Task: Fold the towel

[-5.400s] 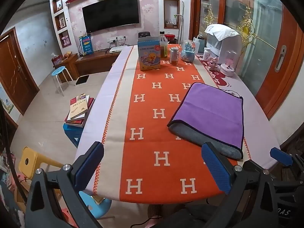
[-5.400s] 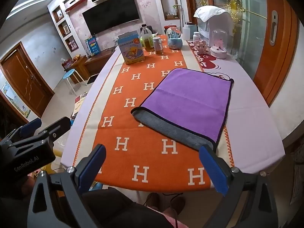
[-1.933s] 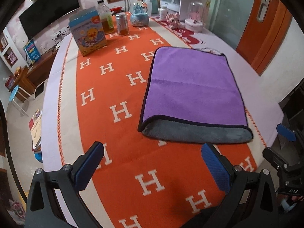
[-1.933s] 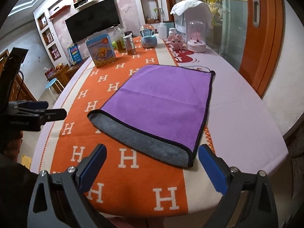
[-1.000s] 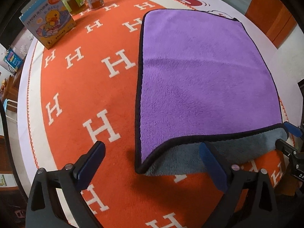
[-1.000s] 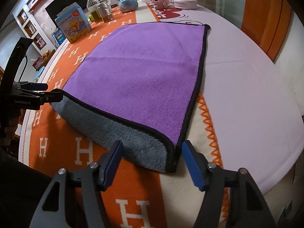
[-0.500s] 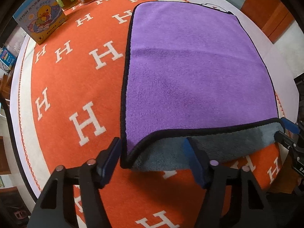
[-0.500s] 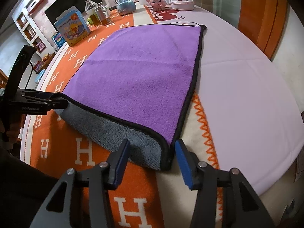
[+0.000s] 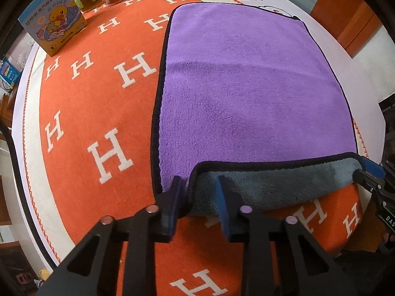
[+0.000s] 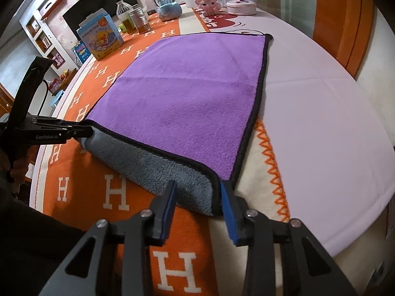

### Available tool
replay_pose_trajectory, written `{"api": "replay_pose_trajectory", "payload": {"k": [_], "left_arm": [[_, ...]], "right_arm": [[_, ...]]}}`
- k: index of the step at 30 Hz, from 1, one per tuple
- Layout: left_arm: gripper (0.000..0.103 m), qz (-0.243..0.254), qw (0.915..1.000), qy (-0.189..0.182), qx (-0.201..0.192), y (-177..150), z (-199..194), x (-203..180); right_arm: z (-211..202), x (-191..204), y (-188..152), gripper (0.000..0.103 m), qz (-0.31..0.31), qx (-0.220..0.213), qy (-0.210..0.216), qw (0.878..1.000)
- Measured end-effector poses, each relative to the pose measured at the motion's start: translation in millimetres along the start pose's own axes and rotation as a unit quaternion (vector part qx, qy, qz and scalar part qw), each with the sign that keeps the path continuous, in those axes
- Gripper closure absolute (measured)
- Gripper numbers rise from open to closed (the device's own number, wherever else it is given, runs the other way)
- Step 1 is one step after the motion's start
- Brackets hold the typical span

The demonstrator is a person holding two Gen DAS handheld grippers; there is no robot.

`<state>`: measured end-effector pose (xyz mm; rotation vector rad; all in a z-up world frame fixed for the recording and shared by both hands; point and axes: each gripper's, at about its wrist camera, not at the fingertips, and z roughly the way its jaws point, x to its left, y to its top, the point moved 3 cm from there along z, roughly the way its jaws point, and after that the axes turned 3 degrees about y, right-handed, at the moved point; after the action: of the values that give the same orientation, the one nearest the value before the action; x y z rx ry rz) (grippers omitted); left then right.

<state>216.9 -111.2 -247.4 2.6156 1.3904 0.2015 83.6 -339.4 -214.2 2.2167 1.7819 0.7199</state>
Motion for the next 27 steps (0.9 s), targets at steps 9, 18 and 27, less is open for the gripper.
{"api": "replay_pose_trajectory", "payload": {"k": [9, 18, 27], "left_arm": [[0.093, -0.007, 1.0, 0.006, 0.003, -1.2, -1.2, 2.9], [0.096, -0.012, 0.9999, 0.005, 0.006, 2.3, -3.5, 7.0], [0.096, -0.011, 0.9999, 0.0, 0.008, 12.0, -16.2, 14.6]], "right_arm": [[-2.5, -7.2, 0.6, 0.098, 0.007, -0.005, -0.001, 1.0], [-3.7, -7.2, 2.6, 0.099, -0.005, -0.005, -0.003, 1.0], [-12.8, -7.2, 12.3, 0.099, -0.018, -0.018, -0.003, 1.0]]}}
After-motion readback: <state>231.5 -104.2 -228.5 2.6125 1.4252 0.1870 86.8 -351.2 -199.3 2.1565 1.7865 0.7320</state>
